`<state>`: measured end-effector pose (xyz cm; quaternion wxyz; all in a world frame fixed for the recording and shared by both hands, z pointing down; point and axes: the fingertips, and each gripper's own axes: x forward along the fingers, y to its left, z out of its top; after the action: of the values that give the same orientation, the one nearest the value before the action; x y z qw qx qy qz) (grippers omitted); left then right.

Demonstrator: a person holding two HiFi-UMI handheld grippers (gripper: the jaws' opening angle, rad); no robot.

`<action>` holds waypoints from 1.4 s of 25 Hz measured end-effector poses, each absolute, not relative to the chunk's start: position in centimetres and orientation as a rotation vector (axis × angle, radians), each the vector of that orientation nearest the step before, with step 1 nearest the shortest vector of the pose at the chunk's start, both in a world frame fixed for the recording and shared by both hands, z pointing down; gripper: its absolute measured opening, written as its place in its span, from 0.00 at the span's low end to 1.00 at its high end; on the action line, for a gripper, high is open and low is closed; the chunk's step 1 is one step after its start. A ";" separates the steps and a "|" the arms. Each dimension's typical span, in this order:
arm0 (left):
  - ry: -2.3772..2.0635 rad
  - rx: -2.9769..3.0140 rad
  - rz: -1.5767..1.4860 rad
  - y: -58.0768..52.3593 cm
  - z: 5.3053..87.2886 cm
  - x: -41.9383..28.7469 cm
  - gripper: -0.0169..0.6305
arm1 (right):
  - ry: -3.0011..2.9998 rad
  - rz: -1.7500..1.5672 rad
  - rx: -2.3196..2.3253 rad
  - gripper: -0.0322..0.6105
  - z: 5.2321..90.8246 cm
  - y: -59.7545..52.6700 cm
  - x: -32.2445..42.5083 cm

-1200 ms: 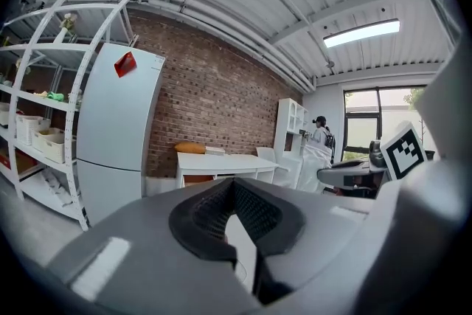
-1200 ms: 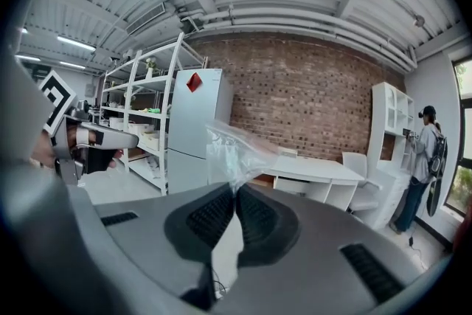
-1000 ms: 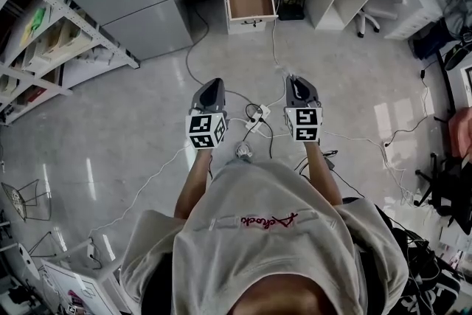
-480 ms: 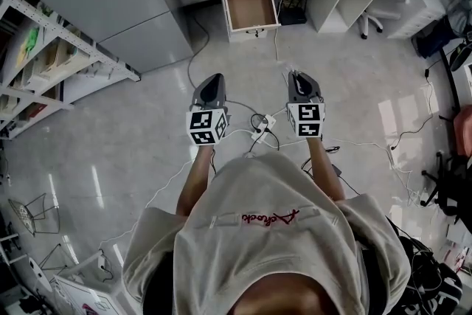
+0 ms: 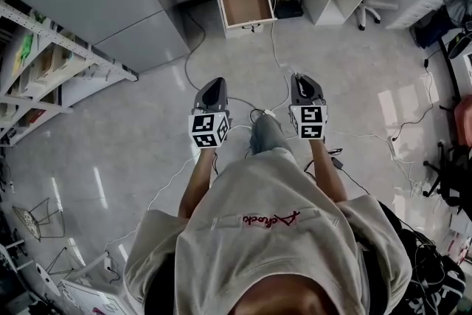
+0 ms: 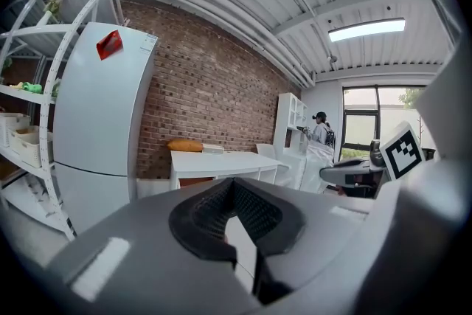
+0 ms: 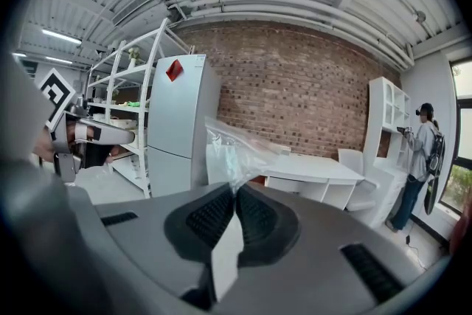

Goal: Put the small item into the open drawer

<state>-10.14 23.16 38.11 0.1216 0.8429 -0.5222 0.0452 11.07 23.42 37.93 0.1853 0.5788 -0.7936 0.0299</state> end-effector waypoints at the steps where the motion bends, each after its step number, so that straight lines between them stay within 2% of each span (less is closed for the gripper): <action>1: -1.519 2.466 0.132 23.2 38.1 -9.8 0.04 | -2.235 0.086 1.634 0.07 38.0 23.5 11.3; 11: -1.491 2.486 0.140 22.6 38.4 -9.0 0.04 | -2.224 0.097 1.647 0.07 38.7 23.5 11.9; 19: -1.526 2.502 0.124 18.0 37.8 -9.7 0.04 | -2.259 0.072 1.628 0.07 38.9 18.8 11.1; 26: -1.560 2.500 0.117 11.4 38.1 -9.3 0.04 | -2.292 0.056 1.580 0.07 39.9 11.9 10.9; 35: -1.574 2.481 0.105 -3.8 37.0 -6.8 0.04 | -2.303 0.070 1.519 0.07 39.7 -3.1 12.4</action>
<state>-6.77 -3.80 36.97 0.1005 0.8397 -0.5325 0.0355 12.43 -3.15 39.67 0.1900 0.5404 -0.8193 0.0248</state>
